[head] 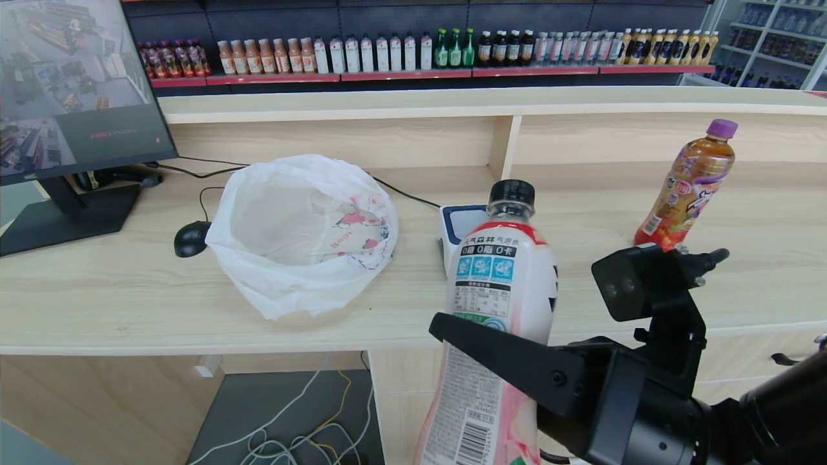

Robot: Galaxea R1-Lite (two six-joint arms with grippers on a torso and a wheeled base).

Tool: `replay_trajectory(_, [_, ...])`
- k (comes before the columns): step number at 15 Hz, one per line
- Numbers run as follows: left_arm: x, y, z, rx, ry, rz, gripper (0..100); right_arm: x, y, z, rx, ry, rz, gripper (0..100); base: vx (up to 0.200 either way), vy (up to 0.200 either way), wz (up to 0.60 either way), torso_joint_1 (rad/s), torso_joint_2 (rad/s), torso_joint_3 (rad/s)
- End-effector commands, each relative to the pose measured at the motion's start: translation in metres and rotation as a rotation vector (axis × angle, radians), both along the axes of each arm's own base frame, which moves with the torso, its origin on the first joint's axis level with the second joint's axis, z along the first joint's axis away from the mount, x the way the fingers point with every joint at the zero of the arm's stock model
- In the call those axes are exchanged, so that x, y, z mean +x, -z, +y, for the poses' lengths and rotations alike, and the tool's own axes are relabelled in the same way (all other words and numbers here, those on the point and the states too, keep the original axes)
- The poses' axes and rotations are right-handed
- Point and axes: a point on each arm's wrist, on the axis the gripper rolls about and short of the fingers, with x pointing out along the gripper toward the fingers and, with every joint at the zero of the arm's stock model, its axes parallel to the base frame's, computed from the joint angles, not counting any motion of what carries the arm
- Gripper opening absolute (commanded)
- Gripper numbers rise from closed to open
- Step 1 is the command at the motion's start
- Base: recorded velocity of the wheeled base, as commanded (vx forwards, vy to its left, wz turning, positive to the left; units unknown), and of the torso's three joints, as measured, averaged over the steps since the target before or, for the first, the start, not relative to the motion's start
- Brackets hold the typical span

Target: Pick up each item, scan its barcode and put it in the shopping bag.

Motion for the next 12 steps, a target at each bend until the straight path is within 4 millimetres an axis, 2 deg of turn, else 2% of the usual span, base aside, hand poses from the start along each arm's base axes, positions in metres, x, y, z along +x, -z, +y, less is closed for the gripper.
replay_trajectory(1, [0.0,0.0,0.0,0.0,-0.001,0.0,100,0.002,0.001,0.0,-0.016,0.016,-0.028,0,0.0,0.0,0.0,0.0,0.0,0.0])
replay_trajectory(7, [0.0,0.0,0.0,0.0,-0.001,0.0,100,0.006,0.003,-0.005,-0.123,0.121,-0.245,0,0.0,0.0,0.0,0.0,0.0,0.0])
replay_trajectory(12, [0.0,0.0,0.0,0.0,-0.001,0.0,100,0.026,0.003,-0.029,-0.245,0.315,-0.438,0,0.0,0.0,0.0,0.0,0.0,0.0])
